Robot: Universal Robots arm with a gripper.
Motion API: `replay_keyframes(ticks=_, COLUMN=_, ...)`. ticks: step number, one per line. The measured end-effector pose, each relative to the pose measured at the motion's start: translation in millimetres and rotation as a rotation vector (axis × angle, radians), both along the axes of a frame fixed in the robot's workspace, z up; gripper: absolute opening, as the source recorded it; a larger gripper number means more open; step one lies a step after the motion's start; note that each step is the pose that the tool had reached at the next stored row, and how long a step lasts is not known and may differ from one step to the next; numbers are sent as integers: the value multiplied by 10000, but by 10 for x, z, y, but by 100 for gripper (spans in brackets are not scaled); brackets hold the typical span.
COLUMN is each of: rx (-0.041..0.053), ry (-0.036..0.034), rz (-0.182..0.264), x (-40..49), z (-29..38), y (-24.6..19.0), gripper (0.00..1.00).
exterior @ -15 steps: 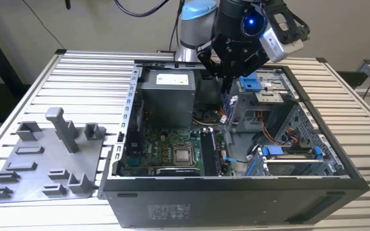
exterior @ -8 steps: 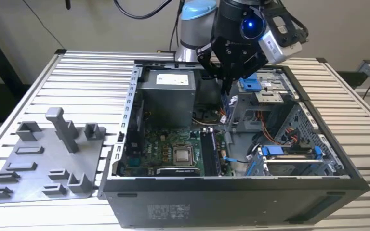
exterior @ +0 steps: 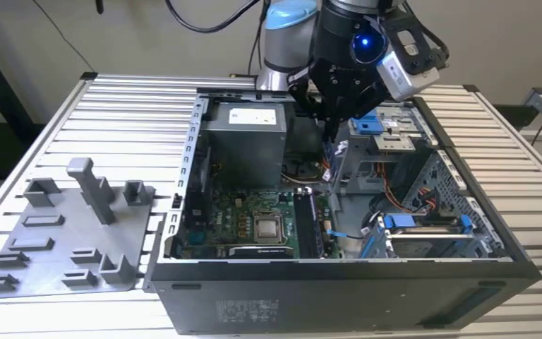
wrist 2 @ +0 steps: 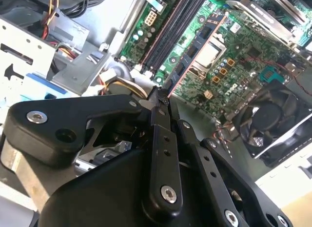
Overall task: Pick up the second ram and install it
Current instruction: 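Insert the second ram into the second slot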
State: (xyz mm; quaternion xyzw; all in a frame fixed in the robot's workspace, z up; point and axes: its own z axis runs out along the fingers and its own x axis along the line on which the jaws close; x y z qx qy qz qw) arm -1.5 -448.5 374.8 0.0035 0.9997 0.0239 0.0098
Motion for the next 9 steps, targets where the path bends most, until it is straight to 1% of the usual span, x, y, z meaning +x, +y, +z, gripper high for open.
replay_keyframes(ticks=9, rx=-9, ry=2, rz=0, x=0, z=-73, y=0, gripper=14)
